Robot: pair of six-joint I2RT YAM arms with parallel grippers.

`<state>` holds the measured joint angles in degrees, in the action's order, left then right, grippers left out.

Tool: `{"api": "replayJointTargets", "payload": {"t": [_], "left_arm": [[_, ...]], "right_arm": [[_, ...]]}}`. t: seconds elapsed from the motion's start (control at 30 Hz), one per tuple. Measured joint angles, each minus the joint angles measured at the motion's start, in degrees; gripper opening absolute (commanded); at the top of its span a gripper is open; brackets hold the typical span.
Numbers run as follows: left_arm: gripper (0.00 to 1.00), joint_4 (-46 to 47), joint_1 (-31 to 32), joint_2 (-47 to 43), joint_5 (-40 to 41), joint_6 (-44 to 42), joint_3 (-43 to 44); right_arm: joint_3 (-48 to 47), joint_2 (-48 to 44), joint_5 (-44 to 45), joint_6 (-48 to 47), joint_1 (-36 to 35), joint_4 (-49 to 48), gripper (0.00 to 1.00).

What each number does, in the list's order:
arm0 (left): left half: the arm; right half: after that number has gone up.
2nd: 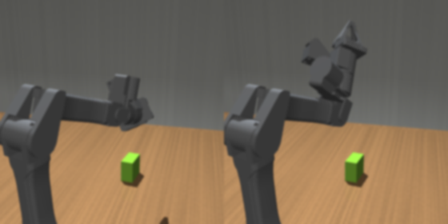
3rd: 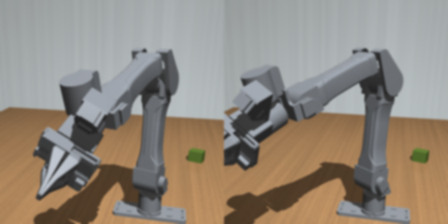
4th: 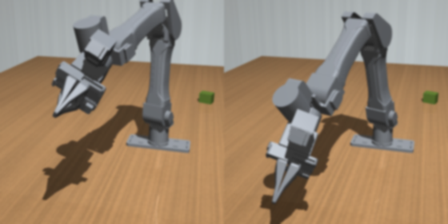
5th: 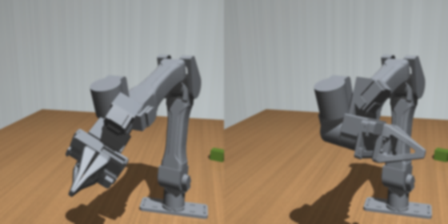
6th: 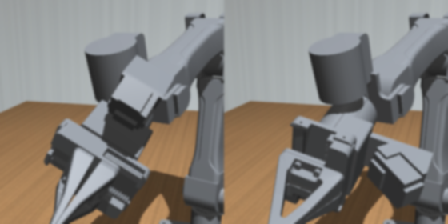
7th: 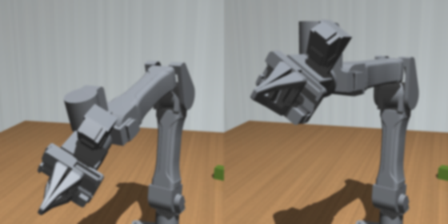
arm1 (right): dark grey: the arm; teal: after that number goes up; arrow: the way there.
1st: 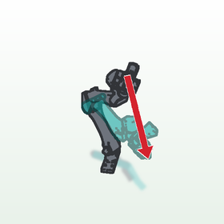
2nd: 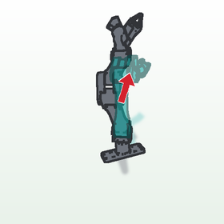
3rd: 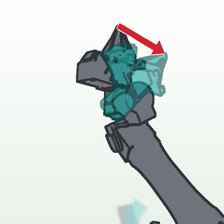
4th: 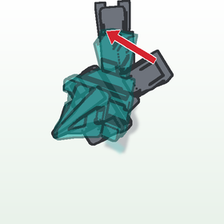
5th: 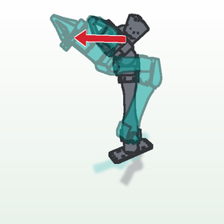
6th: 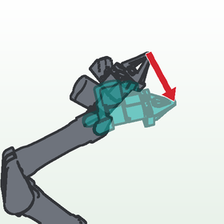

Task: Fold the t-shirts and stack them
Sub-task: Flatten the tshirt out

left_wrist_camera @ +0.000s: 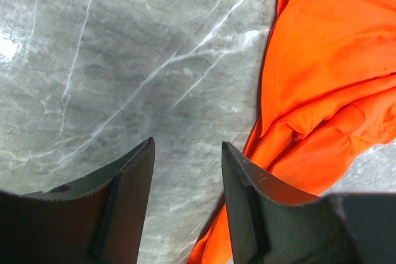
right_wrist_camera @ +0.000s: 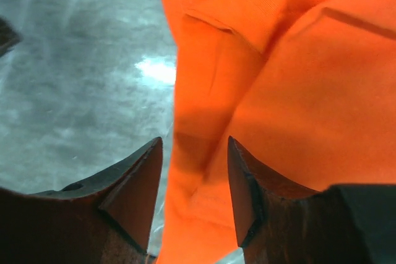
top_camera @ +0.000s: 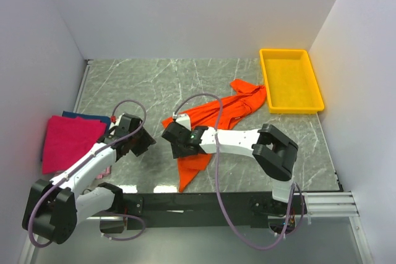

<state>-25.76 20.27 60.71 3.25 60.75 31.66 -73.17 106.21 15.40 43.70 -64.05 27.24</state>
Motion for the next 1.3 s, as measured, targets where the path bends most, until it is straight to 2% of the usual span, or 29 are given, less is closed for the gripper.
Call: {"api": "replayJointTargets", "payload": {"t": [0.27, 0.37, 0.4, 0.53, 0.67, 0.8, 0.97, 1.07, 1.2, 1.3], "left_arm": [[0.54, -0.11, -0.09, -0.37, -1.53, -0.63, -0.39], [0.54, 0.07, -0.11, -0.57, -2.34, -1.16, -0.57], [0.54, 0.31, -0.11, -0.57, -2.60, -1.33, -0.57], [0.52, 2.34, -0.11, -0.57, -4.52, -1.75, -1.36], [0.51, 4.87, -0.07, -0.42, -8.02, -2.95, -2.86], [0.52, 6.86, 2.49, 1.16, -10.51, -4.09, -3.41], [0.52, 7.48, 10.25, 3.67, -11.13, -4.85, -3.37], [0.52, 7.56, 12.74, 3.56, -11.85, -5.77, -3.37], [0.60, 8.09, 15.58, 2.29, -13.55, -7.58, -3.39], [0.58, 8.85, 17.68, 1.79, -13.94, -8.41, -3.34]], "right_arm": [[0.35, 1.40, 2.62, 1.88, -0.59, 3.54, 0.39], [0.72, 1.40, 2.78, 2.34, -1.22, 4.09, 0.25], [0.74, 1.40, 2.82, 2.45, -1.49, 4.15, 0.17], [0.74, 1.40, 3.15, 3.04, -2.36, 4.28, 0.00], [0.87, 1.05, 4.33, 3.72, -2.56, 5.03, 0.00], [3.04, -3.43, 7.19, 5.14, -2.29, 7.32, 0.00], [8.66, -18.21, 11.30, 8.00, 0.55, 10.97, 0.00], [12.85, -29.66, 14.49, 9.99, 4.63, 13.57, 0.00], [17.90, -41.53, 17.97, 12.02, 10.34, 18.80, 0.00], [20.44, -48.15, 19.67, 12.70, 13.92, 23.08, 0.00]]}}
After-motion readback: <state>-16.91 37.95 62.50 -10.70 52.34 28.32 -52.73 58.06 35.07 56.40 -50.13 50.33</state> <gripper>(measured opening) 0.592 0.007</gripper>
